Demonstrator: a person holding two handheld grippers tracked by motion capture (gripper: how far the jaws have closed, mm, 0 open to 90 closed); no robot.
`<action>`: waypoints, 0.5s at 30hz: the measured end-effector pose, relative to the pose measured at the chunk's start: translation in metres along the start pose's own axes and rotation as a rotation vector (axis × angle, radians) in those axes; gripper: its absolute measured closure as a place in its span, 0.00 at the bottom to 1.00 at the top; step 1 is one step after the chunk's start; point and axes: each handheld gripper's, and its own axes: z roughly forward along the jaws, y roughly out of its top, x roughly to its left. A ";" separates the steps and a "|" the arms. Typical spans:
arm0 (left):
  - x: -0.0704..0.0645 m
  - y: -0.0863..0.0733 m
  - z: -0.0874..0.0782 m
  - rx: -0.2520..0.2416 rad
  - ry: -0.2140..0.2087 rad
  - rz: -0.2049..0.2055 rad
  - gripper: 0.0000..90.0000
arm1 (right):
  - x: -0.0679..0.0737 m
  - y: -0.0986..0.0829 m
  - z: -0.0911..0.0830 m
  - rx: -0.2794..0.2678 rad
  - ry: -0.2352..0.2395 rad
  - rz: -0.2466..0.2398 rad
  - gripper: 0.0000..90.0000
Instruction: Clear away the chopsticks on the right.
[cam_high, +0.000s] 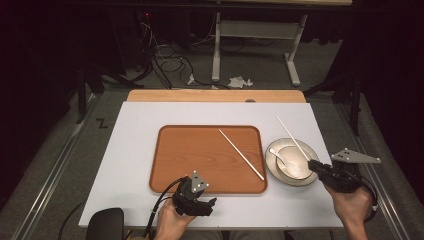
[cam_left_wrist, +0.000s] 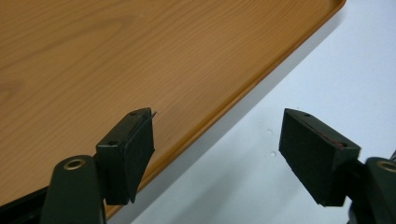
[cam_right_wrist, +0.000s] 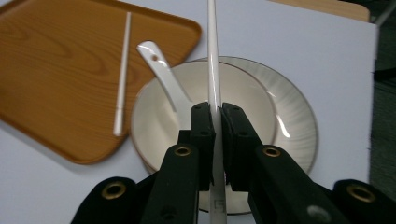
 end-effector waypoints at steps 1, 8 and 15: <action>0.000 0.001 0.001 0.001 -0.006 0.001 0.29 | 0.004 0.000 -0.001 -0.002 0.014 0.007 0.94; 0.000 0.006 0.006 -0.001 -0.019 0.019 0.30 | 0.028 0.004 -0.009 -0.023 0.089 -0.003 0.94; 0.000 0.007 0.006 0.002 -0.019 0.023 0.30 | 0.052 0.006 0.003 0.013 0.124 -0.049 0.94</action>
